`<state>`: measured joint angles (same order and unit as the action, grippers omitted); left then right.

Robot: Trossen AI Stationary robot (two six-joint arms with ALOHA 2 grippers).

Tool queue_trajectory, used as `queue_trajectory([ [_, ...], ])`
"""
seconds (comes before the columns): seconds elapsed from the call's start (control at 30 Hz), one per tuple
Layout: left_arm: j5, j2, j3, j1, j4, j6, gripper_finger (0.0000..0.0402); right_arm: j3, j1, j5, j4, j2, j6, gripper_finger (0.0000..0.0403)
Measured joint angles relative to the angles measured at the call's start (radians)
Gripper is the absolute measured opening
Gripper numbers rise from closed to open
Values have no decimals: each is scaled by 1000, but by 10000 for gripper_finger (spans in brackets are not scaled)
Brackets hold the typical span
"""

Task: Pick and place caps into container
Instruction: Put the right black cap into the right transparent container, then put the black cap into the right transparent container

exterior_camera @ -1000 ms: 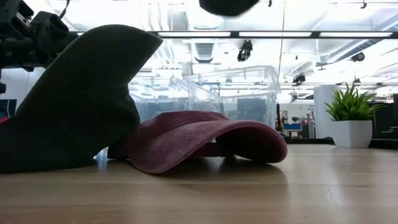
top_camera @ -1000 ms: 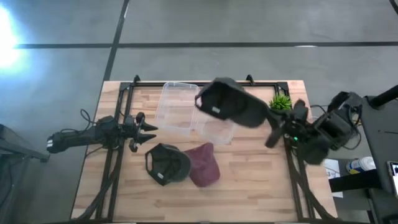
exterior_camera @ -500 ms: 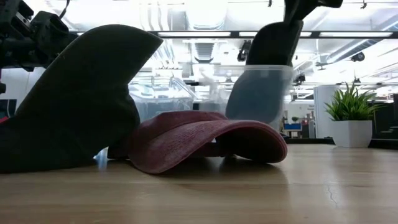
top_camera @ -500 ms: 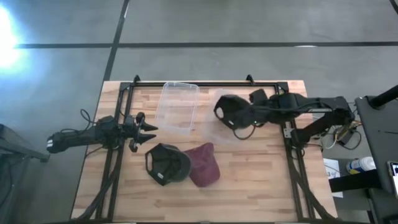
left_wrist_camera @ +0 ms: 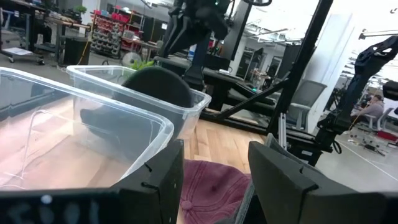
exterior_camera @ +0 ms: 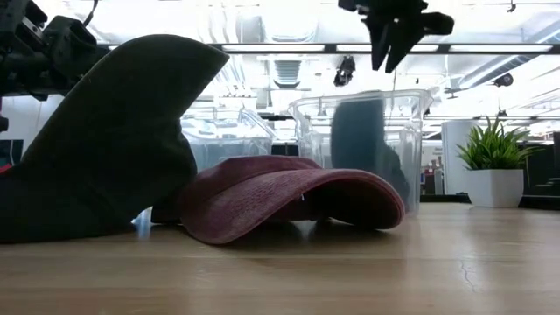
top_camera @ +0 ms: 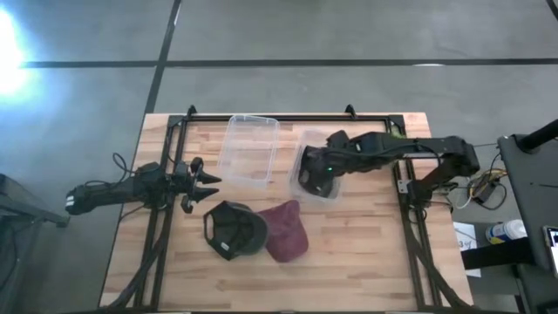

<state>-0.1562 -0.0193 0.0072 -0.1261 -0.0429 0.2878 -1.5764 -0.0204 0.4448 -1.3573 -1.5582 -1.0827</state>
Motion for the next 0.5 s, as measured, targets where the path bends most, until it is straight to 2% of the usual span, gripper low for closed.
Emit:
queue_trajectory([
  [0.23,0,-1,0,0,0,0,174,-30,-113,115,19,11,70,207],
  [0.4,0,-3,0,0,0,0,174,-40,-196,-16,119,66,56,223],
  [0.5,0,-3,0,0,0,0,174,-39,-247,-102,241,71,20,226],
])
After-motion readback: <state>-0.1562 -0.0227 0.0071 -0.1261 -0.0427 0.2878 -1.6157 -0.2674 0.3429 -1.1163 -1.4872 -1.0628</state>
